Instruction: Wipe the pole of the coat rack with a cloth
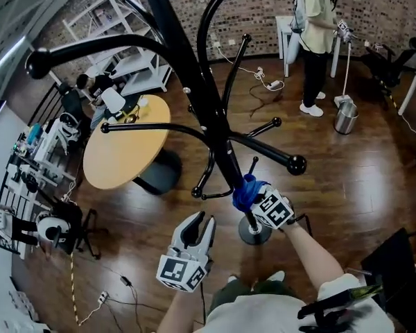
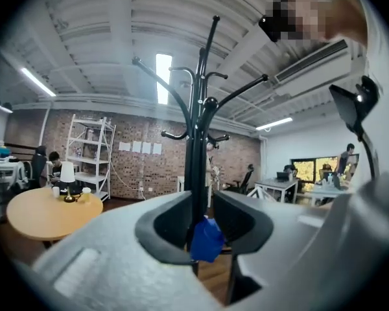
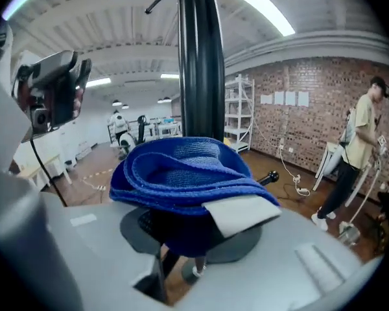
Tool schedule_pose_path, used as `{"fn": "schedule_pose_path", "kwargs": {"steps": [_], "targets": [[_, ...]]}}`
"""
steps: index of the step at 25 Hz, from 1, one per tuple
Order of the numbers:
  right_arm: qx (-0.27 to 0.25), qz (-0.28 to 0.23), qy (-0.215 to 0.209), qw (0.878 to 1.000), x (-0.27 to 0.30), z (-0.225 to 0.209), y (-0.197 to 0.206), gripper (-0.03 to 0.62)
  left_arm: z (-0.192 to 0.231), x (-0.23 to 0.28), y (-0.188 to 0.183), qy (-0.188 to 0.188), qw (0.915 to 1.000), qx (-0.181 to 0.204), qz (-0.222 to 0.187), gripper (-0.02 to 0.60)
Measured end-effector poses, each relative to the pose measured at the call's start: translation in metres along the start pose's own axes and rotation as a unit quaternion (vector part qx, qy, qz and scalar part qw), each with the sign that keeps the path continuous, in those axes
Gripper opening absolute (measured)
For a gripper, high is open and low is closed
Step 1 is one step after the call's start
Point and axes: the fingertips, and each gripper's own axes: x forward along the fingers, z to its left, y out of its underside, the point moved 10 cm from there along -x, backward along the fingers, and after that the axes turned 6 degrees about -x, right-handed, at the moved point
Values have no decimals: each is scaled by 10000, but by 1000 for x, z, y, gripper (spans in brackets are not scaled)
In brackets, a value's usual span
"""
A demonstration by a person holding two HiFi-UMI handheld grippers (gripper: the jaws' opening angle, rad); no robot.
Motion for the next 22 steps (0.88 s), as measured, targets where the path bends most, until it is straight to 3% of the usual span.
{"fn": "schedule_pose_path", "kwargs": {"steps": [2, 4, 7, 10, 14, 22], "targets": [[198, -354, 116, 9991, -3, 2, 1, 117, -3, -1, -4, 11, 10000, 33, -23, 101], [198, -1032, 401, 9937, -30, 14, -9, 112, -9, -2, -7, 59, 9999, 68, -106, 101], [248, -2329, 686, 9698, -102, 47, -34, 112, -18, -9, -13, 176, 9990, 142, -379, 101], [7, -3081, 936, 9467, -162, 82, -64, 112, -20, -20, -19, 268, 9976, 149, -625, 65], [24, -3191, 1079, 9416, -193, 120, -77, 112, -18, -36, -14, 565, 9977, -11, -364, 58], [321, -3239, 1050, 9397, -187, 179, -51, 112, 0, -52, 24, 809, 9964, -236, -70, 58]]}}
